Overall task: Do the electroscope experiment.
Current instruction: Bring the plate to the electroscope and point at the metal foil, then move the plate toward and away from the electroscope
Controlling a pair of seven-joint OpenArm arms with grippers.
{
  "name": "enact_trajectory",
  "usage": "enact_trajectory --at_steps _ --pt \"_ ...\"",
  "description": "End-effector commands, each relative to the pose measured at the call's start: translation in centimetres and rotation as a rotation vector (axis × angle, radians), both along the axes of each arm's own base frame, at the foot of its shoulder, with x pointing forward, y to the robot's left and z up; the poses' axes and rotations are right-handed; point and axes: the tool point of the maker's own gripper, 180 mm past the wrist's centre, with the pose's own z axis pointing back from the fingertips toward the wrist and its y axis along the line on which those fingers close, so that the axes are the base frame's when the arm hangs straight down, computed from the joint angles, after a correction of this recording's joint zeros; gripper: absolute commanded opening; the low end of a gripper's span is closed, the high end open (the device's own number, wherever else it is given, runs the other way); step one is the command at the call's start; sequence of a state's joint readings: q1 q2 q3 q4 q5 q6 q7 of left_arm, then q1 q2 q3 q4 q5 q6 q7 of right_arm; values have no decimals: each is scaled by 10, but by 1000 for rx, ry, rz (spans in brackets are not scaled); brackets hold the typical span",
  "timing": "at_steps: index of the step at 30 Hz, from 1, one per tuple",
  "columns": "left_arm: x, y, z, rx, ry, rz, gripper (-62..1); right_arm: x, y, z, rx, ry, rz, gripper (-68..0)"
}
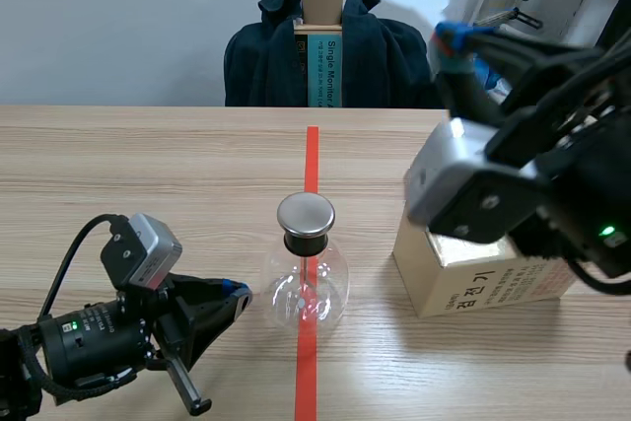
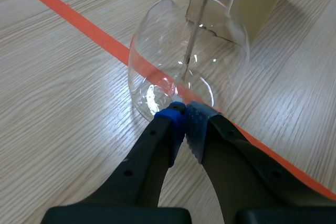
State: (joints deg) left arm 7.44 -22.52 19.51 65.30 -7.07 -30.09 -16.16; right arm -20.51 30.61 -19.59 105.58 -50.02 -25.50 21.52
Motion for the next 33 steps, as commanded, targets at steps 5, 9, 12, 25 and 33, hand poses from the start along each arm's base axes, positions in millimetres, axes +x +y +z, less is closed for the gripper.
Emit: enact_trajectory --at_steps 5,9,12,25,33 --pt "3 -4 9 -21 -30 -3 -581 -1 16 -32 -54 62 68 -669" --pt "3 -5 8 -15 -32 -2 -581 -8 24 -61 -117 144 131 -669" --pt "3 -5 8 -13 -30 -2 -581 -14 26 -78 -157 191 165 -669" --pt "3 -5 8 -14 -30 -2 -581 -19 25 -96 -201 227 193 -669" --pt "3 -5 8 -14 -30 -2 -581 -28 27 -98 -221 207 223 -669"
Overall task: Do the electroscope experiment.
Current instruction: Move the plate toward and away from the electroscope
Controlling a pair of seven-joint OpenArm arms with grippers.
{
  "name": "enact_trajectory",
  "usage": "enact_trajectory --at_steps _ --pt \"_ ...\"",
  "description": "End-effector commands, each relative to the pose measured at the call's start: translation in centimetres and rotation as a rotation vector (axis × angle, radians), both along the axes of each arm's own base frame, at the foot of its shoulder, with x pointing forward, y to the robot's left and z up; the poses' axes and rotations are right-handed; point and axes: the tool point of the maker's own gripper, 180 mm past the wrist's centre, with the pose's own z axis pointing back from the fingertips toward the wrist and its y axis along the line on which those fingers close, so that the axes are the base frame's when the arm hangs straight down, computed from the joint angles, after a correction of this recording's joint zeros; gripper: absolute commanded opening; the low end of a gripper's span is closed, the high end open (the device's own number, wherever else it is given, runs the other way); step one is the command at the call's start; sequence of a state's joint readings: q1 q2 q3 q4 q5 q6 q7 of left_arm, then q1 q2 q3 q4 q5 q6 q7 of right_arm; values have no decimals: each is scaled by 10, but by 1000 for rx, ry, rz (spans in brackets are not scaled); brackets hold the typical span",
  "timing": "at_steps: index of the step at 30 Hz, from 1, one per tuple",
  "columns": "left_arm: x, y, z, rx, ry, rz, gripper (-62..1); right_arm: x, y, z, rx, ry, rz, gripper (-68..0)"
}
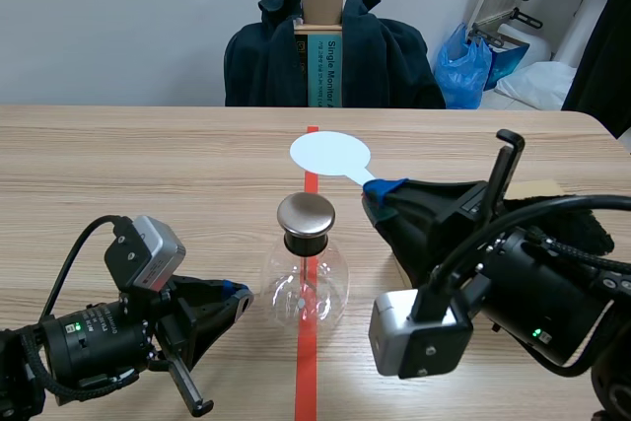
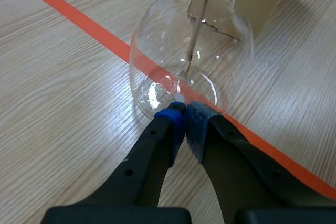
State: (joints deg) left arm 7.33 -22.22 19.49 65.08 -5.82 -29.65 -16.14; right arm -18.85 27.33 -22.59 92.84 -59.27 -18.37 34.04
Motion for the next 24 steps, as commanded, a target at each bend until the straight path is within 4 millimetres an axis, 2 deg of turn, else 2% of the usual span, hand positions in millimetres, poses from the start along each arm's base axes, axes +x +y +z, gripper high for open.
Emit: enact_trajectory --at_steps 1,10,24 --pt "3 -5 10 -32 -25 0 -581 -4 -2 -1 -14 -9 18 -669" --pt "3 -5 10 -32 -25 0 -581 -24 5 -7 -37 -9 98 -669" --pt "3 -5 10 -32 -25 1 -581 -30 9 -6 -44 -36 140 -669"
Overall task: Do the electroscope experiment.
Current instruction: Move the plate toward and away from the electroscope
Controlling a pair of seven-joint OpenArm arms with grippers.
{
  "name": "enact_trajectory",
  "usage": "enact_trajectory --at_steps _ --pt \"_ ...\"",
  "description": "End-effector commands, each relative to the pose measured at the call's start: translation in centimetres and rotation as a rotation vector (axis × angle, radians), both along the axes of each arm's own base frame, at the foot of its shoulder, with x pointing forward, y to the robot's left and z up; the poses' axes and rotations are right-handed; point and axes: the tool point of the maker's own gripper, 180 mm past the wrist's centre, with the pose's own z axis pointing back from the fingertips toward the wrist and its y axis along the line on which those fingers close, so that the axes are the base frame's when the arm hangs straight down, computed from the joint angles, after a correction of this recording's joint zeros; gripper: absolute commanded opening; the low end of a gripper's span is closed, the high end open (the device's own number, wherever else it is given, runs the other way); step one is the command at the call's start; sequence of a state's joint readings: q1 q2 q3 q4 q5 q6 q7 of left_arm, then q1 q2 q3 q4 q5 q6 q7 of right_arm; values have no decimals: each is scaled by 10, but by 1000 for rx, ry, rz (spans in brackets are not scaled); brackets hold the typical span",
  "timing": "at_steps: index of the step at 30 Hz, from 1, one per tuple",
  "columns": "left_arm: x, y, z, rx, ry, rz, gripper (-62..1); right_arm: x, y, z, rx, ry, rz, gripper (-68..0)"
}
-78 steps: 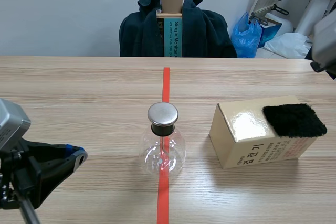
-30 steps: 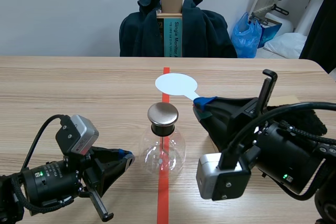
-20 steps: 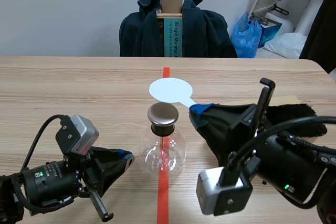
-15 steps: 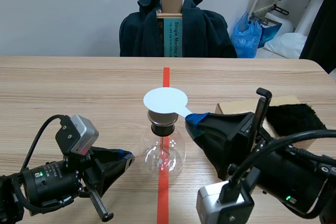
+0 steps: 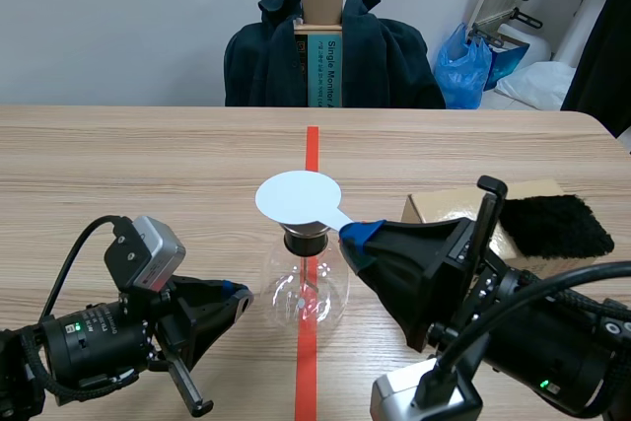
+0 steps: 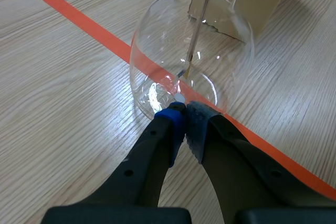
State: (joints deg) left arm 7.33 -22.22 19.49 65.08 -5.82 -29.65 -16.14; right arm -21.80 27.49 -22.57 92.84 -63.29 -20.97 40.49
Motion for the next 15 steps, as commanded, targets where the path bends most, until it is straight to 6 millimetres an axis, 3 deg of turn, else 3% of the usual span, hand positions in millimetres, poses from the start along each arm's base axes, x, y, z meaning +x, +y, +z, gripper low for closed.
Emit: enact_trajectory --at_steps 1,15 --pt "3 -5 10 -32 -25 1 -581 3 -4 4 -5 -23 2 -669" --pt "3 -5 10 -32 -25 1 -581 26 -21 3 -18 -28 -154 -669"
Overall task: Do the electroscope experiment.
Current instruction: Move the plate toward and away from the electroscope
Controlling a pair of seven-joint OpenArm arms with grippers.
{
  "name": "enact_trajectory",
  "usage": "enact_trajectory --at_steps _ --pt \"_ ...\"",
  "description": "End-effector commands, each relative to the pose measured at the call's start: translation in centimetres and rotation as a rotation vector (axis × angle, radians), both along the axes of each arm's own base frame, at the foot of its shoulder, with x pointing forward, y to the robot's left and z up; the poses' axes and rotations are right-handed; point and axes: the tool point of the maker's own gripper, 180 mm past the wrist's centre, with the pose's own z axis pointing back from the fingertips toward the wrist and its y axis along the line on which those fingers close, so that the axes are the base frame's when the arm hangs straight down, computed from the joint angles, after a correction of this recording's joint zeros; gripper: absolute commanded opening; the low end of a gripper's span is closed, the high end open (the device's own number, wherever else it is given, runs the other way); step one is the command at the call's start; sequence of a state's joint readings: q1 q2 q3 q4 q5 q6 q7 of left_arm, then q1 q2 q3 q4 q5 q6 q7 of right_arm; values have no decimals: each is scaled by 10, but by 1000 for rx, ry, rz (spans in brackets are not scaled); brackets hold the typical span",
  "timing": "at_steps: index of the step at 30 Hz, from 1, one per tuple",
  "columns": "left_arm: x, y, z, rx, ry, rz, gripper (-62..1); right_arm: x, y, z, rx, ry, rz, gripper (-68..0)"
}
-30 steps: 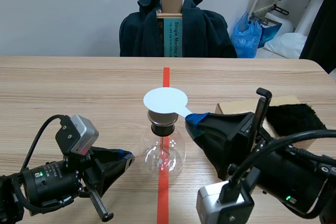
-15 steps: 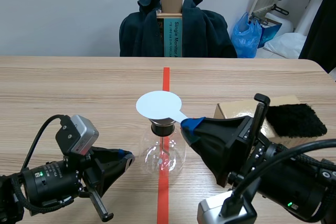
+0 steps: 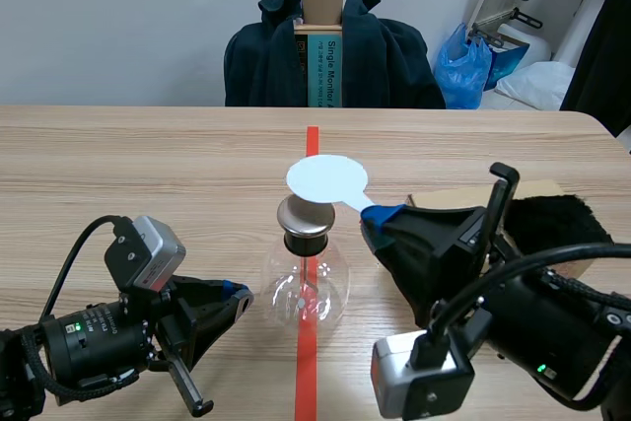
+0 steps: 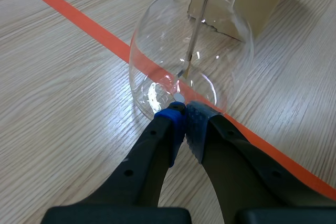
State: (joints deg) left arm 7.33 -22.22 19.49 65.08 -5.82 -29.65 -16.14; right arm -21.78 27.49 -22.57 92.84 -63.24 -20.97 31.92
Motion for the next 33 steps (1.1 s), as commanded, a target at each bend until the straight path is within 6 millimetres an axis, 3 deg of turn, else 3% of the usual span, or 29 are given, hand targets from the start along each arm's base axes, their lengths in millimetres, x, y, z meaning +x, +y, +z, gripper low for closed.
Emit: enact_trajectory --at_steps 1,18,33 --pt "3 -5 10 -32 -25 1 -581 7 -7 4 -8 -23 -23 -669" --pt "3 -5 10 -32 -25 1 -581 24 -24 4 -19 -28 -156 -669" --pt "3 -5 10 -32 -25 1 -581 0 -2 2 -27 -30 26 -669"
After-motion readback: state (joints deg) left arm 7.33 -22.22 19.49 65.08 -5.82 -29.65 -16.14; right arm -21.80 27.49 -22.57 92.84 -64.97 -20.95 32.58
